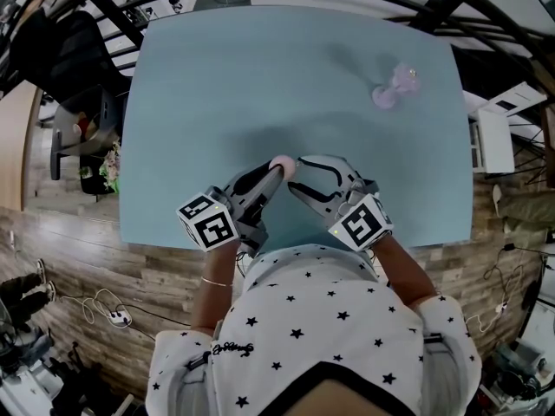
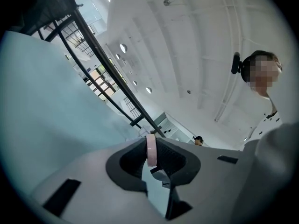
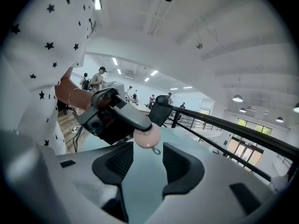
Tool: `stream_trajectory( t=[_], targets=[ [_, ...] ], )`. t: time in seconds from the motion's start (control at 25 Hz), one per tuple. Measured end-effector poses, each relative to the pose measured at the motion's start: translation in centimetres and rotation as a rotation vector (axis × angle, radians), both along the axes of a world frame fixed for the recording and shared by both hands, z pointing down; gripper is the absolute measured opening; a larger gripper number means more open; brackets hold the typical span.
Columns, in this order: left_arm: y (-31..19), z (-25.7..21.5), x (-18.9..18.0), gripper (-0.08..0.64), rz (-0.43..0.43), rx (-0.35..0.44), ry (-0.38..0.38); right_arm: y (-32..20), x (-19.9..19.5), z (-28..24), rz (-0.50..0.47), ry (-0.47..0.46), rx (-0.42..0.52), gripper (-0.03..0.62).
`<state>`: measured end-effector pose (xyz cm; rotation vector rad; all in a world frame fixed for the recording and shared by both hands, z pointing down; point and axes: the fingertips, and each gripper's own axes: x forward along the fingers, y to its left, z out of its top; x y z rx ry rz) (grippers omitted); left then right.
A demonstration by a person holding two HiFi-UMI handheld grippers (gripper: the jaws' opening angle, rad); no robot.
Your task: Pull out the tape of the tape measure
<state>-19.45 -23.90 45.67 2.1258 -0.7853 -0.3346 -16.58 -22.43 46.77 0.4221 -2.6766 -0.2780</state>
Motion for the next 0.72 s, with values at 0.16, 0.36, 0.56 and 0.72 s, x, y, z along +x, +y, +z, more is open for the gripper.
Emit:
stream_trajectory(
  t=[0.16, 0.36, 0.56, 0.72],
  targets=[
    [0.1, -0.8, 0.3, 0.083, 0.029, 0.03, -0.028, -0.5, 0.7, 0.5, 0.021, 0.084, 0.078, 0.159],
    [0.3, -1.0, 0.6, 0.083, 0.042, 0.042, -0.048, -0.5, 0.4, 0.4, 0.021, 0.096, 0.1, 0.099],
    [0.5, -1.0, 0.8, 0.084, 0.043, 0.042, -0.057, -0.7, 1.0, 0.7, 0.046, 0.116, 0.108, 0.009],
    [0.6, -1.1, 0.6, 0.083, 0.036, 0.043, -0.064, -1.3, 1.5, 0.5, 0.089, 0.119, 0.104, 0.003]
  ],
)
